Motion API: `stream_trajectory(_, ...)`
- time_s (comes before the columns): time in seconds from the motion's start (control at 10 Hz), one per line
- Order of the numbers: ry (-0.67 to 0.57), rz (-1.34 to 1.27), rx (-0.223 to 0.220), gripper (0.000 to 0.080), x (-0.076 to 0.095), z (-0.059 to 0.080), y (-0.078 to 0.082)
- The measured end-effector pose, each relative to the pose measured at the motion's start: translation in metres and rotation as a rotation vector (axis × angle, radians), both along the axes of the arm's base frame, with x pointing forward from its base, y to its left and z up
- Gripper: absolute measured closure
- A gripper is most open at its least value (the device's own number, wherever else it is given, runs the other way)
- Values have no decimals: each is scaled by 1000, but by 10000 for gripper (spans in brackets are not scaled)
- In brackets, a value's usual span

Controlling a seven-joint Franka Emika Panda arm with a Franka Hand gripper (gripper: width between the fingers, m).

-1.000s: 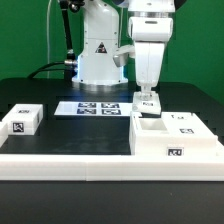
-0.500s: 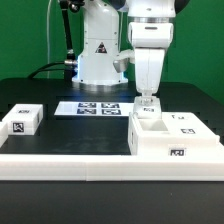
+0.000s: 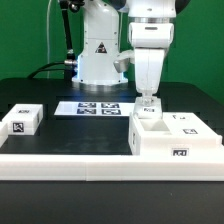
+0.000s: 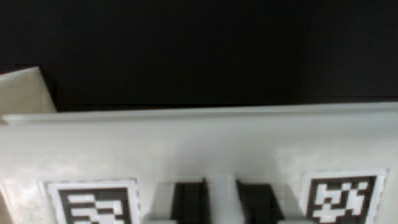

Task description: Assemble cabinet

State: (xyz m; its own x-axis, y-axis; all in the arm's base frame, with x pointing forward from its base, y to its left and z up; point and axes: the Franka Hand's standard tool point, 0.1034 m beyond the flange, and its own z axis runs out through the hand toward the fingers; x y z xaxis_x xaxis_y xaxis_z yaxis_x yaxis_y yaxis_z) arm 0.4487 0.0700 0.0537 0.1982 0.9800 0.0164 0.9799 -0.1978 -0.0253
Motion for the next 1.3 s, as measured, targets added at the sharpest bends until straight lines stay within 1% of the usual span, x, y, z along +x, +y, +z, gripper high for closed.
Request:
stream_trajectory(0.3,3,0,-2,729,0,1,-1)
stream_trajectory(0.5,17,-1,-11,729,1,5,-3)
stream_trajectory(1.3,29,-2,-11,729,1,2,-1)
